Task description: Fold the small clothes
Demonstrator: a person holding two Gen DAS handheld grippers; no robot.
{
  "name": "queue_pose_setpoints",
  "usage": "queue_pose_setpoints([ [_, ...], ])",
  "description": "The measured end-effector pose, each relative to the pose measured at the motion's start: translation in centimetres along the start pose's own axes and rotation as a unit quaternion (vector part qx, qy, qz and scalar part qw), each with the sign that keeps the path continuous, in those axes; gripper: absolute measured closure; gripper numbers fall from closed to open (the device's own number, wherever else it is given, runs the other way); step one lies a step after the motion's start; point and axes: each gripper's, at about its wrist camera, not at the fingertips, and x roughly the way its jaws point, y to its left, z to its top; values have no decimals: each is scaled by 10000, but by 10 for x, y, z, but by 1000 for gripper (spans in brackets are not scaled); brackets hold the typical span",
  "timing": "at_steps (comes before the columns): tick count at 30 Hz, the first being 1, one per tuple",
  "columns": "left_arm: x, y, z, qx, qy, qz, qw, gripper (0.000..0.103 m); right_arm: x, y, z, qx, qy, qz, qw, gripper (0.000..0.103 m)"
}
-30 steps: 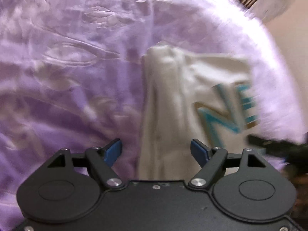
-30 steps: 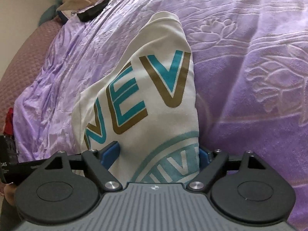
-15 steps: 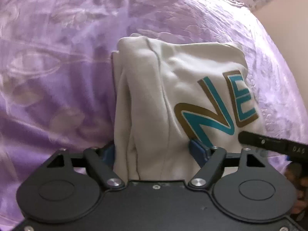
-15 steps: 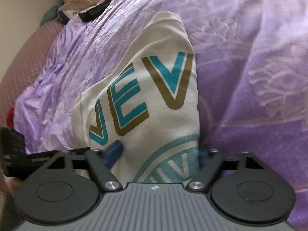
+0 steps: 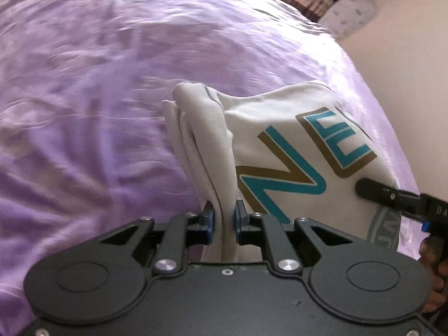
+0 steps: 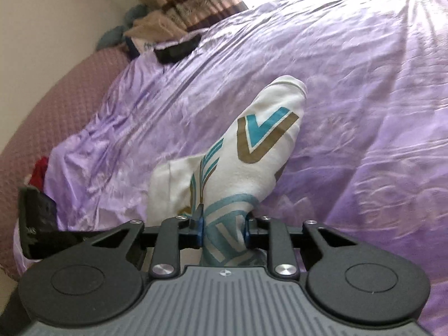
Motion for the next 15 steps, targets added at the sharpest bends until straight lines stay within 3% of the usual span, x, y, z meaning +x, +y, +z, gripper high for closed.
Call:
queue_pose_setpoints([
  [7,36,-106,-18,606,173,-333,9975,90,-86,-48,2,93,-299,-519,9982,75],
  [9,58,-132,-31,1042,348,-18,9939,80,-103,-70,-4,173,-238,-830,9961,74],
  [10,72,-140,-38,1257,485,281,9905,74,-104,-82,-8,254,-115,-1046,9941,68],
  [12,91,-151,-52,1579,753,860,9808,66,-104,-115,-20,412,181,-1980,9792,64],
  [14,89,-158,-61,1872,612,1131,9739,65,-117,-126,-38,143,-117,-2554,9667,77],
  [15,84,-164,-66,2068,496,1228,9694,65,-124,-127,-46,24,-209,-2658,9638,77],
])
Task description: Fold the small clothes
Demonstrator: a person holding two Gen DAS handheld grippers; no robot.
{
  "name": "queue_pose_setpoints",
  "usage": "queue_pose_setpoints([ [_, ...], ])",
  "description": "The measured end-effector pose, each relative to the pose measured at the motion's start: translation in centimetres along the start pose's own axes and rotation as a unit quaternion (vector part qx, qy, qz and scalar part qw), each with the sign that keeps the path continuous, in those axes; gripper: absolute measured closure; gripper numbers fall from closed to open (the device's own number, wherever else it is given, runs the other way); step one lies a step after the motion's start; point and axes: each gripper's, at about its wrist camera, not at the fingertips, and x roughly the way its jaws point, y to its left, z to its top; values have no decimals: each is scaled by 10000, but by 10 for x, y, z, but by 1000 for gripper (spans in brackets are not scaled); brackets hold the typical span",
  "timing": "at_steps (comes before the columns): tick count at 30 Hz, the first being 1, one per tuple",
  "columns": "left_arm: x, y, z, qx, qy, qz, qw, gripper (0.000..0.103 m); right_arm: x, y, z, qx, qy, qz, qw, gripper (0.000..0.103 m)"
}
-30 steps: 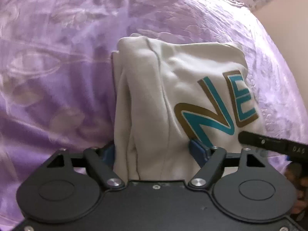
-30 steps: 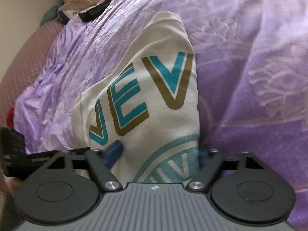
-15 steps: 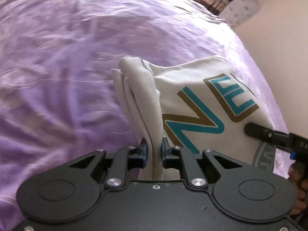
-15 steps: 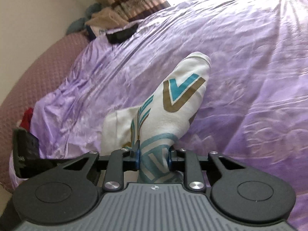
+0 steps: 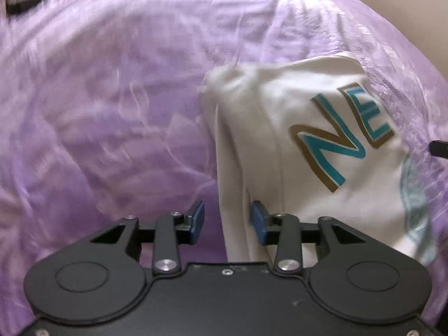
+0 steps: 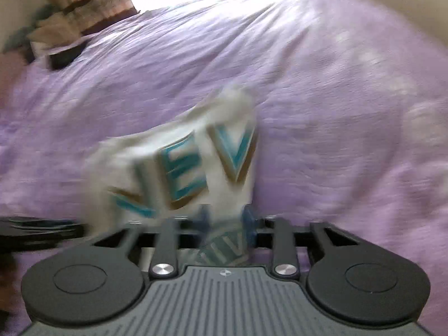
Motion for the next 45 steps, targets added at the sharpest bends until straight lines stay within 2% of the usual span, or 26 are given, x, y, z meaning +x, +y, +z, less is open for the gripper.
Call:
queue_pose_setpoints([
  [1,-5,-7,1,227,-93,187,9995,65,-5,-5,-6,26,-53,26,10000,77],
  [2,-14,-16,2,458,-204,399,9979,64,-10,-9,-13,117,-94,233,9996,78],
  [3,-19,-19,4,584,-323,519,9964,63,-14,-10,-17,168,-121,408,9990,81],
  [5,-36,-30,11,730,-661,651,9930,58,-19,-4,-23,146,-101,587,9981,81],
  [7,-54,-34,12,657,-914,482,9925,56,-24,11,-28,29,-134,684,9976,81],
  [10,-66,-41,-5,370,-1087,-116,9933,54,-25,29,-33,-65,-92,832,9965,81],
  [12,-51,-47,-23,218,-729,-308,9966,53,-24,46,-44,-160,37,812,9966,81],
  [13,-36,-51,-37,238,-306,-316,9987,53,-19,52,-52,-259,214,761,9965,81],
  [14,-13,-56,-54,461,233,-217,9984,51,-11,60,-63,-411,506,748,9951,81],
  [15,-3,-63,-74,885,151,-28,9960,51,-6,63,-75,-504,707,690,9938,81],
  [17,-13,-74,-94,1313,-251,221,9908,51,5,64,-98,-519,768,515,9944,82],
  [19,-24,-77,-91,1303,-224,295,9908,51,-1,63,-103,-443,631,477,9959,81],
  [23,-43,-69,-74,1041,-13,334,9940,51,-28,64,-86,-234,535,659,9961,78],
  [24,-51,-66,-73,899,30,395,9952,51,-33,65,-85,-210,512,611,9966,73],
  [26,-66,-58,-65,596,2,446,9972,50,-48,72,-79,-246,491,240,9982,58],
  [28,-89,-55,-61,393,-43,339,9986,49,-64,78,-78,-312,367,-214,9986,36],
  [30,-111,-56,-63,303,-28,228,9993,49,-78,85,-77,-306,363,-511,9976,26],
  [34,-152,-63,-70,245,-134,255,9993,48,-101,87,-82,-242,609,-427,9969,26],
  [38,-178,-63,-82,-7,-247,44,9997,47,-129,99,-88,-306,512,-767,9953,20],
  [41,-186,-64,-86,-175,-266,-100,9994,47,-144,101,-95,-315,498,-806,9950,19],
  [45,-188,-68,-87,-95,-281,39,9996,46,-154,102,-101,-230,528,-709,9958,19],
])
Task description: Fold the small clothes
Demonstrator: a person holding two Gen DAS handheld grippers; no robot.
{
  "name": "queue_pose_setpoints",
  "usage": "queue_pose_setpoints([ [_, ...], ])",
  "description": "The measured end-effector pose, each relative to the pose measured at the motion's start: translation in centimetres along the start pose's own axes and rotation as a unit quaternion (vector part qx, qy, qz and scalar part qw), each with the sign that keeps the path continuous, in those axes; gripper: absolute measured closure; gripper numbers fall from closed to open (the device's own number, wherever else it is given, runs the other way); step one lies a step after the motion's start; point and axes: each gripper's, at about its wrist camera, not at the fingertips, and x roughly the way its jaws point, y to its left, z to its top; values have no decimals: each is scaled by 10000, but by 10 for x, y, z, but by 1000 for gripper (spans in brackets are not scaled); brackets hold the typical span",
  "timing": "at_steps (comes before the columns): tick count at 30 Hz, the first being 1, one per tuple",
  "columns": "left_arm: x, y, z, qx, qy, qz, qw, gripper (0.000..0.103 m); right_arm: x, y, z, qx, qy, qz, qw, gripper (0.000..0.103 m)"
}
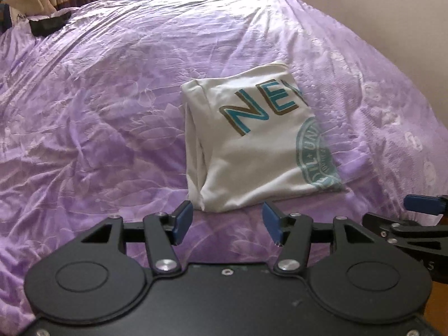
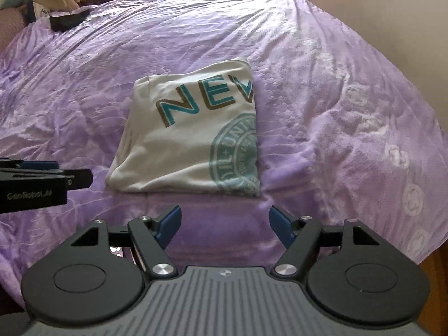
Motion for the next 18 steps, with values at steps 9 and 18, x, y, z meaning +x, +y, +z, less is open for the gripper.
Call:
queue_pose_setpoints([
  [9,-3,-1,-4,54,19,57,10000,45,-6,4,-5,-6,-17,1,10000,19],
  [18,-8,-1,-7,60,0,53,10000,45,-9,6,-7,-24,-56,21,10000,19],
])
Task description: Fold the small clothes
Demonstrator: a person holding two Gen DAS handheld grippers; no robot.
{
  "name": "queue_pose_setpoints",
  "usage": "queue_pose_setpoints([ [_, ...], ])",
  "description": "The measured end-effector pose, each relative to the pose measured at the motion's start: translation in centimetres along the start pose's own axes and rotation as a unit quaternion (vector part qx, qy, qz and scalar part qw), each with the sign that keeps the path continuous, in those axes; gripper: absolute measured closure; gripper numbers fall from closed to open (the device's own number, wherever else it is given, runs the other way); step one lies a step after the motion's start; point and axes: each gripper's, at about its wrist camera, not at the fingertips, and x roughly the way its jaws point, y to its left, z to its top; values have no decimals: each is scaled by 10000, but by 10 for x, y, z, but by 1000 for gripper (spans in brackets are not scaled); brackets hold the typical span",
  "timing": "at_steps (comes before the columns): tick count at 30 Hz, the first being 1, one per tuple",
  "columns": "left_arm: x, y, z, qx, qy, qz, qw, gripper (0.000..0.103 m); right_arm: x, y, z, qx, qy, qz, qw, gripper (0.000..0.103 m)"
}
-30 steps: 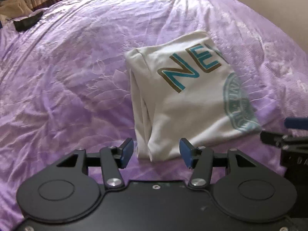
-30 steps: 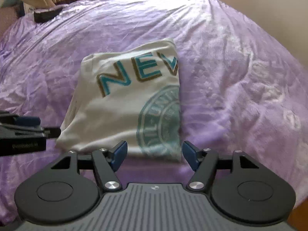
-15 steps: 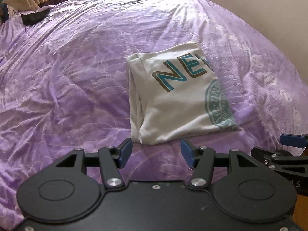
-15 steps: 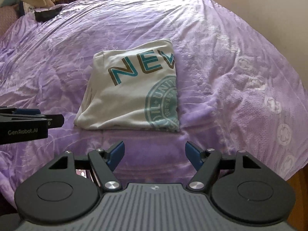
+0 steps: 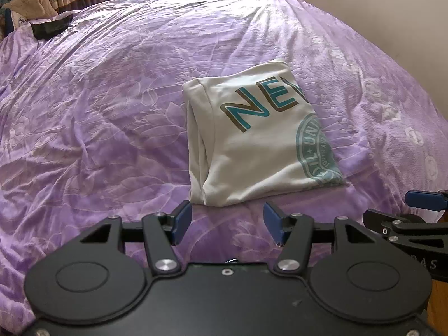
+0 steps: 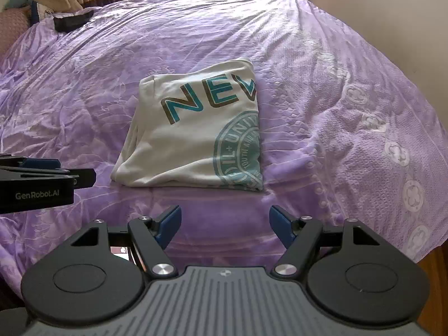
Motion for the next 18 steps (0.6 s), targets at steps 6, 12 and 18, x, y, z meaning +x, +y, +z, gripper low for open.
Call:
queue_pose_setpoints([
  [6,-1,0,0,-16,-3,36,10000,45,-1,3,-1,-68,-13,-11,10000,19],
  [12,-1,-1,-1,13,4,14,10000,44,0,7,-3,-140,11,0,9999,19],
  [18,-1,-4,-2,72,-2,31,10000,44,0,8,-3,-130,2,1,9999,19],
])
